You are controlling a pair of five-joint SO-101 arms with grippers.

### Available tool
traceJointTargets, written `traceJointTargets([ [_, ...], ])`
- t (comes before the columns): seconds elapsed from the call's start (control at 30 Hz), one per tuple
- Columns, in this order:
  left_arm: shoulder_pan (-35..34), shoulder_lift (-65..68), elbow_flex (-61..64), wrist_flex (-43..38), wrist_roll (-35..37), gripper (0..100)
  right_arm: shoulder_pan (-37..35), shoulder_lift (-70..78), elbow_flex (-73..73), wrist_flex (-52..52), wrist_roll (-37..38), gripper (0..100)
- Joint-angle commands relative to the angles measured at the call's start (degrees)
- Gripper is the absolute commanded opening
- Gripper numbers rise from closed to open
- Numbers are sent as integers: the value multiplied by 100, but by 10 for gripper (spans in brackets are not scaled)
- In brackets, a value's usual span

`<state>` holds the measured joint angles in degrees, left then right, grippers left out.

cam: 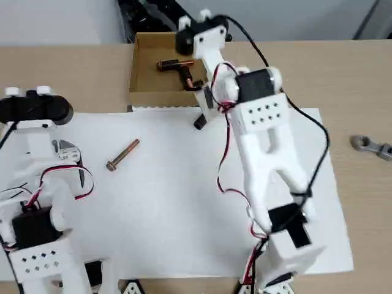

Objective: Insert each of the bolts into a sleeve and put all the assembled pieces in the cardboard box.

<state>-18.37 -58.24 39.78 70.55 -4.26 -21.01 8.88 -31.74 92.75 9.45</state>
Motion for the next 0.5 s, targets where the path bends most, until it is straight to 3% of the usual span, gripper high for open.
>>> traceJointTargets([
  [0.0,-18,26,171,-396,-35,7,127,-769,378,418,114,154],
  [0.47,-9,26,760,-1196,-62,7,127,-2870,5327,382,114,153],
])
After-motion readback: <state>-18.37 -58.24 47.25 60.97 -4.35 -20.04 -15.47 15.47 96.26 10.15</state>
